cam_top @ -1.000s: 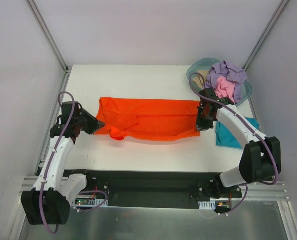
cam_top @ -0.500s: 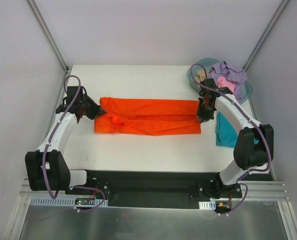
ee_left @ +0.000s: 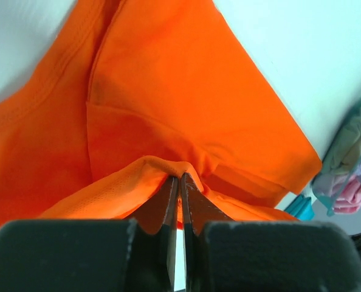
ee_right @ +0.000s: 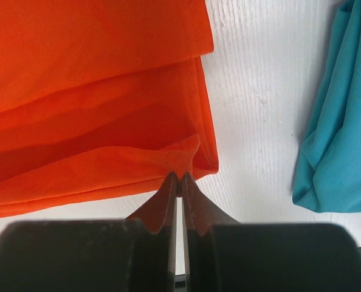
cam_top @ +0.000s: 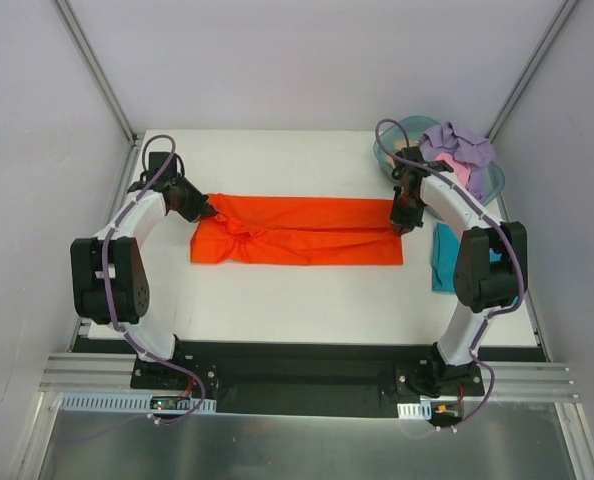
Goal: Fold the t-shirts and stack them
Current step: Fold the other side of the tshirt into a rectangle
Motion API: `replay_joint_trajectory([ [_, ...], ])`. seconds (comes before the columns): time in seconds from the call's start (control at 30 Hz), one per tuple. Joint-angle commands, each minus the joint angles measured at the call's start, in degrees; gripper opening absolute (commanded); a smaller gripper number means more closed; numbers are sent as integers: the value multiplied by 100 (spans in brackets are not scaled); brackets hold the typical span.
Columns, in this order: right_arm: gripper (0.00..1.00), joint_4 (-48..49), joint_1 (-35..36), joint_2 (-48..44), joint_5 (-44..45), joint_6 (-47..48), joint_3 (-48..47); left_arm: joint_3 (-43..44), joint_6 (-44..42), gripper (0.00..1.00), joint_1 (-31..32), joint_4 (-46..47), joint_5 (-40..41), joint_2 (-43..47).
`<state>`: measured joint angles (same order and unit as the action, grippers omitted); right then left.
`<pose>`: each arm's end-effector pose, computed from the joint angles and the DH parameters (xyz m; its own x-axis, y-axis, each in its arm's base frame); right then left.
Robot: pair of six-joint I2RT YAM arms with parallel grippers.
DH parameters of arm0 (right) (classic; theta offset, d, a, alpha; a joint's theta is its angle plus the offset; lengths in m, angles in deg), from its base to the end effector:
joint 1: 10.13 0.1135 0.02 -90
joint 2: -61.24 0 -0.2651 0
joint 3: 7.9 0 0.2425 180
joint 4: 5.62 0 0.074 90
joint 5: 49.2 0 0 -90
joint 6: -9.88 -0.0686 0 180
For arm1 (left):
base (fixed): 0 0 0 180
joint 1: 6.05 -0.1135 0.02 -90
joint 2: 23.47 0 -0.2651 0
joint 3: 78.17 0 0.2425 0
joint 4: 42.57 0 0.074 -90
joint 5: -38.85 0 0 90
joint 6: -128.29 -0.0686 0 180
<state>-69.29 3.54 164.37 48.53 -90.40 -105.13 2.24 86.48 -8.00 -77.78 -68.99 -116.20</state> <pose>0.3627 0.0787 0.2137 -0.9296 -0.0441 -0.3660 -0.0230 0.9978 -0.0617 0.3641 -0.0086 0.2238 -0.6214 -0.7311 -0.2817 -0.4333 0.6202 -0.6539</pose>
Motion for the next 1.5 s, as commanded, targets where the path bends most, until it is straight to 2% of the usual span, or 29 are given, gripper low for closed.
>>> replay_joint_trajectory([
  [0.0,6,-111,-110,259,255,-114,-374,518,-178,0,-15,93,79,-438],
  [0.07,8,3,-119,321,370,-132,-445,677,-230,0,-24,102,132,-737],
  [0.17,13,153,-128,462,414,-71,-620,1125,-362,11,-15,85,176,-1185],
  [0.2,16,153,-137,523,423,-53,-682,1370,-397,28,-15,85,168,-1299],
  [0.23,26,144,-137,550,449,-9,-743,1476,-458,36,-7,85,20,-1448],
  [0.3,37,109,-137,524,432,61,-814,1722,-581,52,46,76,0,-1529],
  [0.33,46,109,-137,480,397,79,-797,1767,-713,73,64,76,35,-1520],
  [0.4,65,100,-128,262,379,79,-613,1759,-801,95,99,23,18,-1450],
  [0.43,78,170,-119,156,335,105,-516,1707,-854,99,116,14,18,-1293],
  [0.57,97,346,-23,-477,238,193,143,1127,-881,99,187,6,45,-774],
  [0.7,100,443,127,-1093,186,334,644,372,-784,99,643,14,140,-299],
  [0.83,100,531,258,-1383,72,483,969,133,-609,99,1240,14,509,-184],
  [1.07,100,522,268,-1673,88,606,1084,686,-512,99,1365,14,607,-939],
  [1.27,100,302,268,-1901,738,756,1137,932,-380,99,1391,14,546,-1440],
  [1.47,99,381,241,-2200,748,818,1269,1704,-397,99,1470,14,773,-1915],
])
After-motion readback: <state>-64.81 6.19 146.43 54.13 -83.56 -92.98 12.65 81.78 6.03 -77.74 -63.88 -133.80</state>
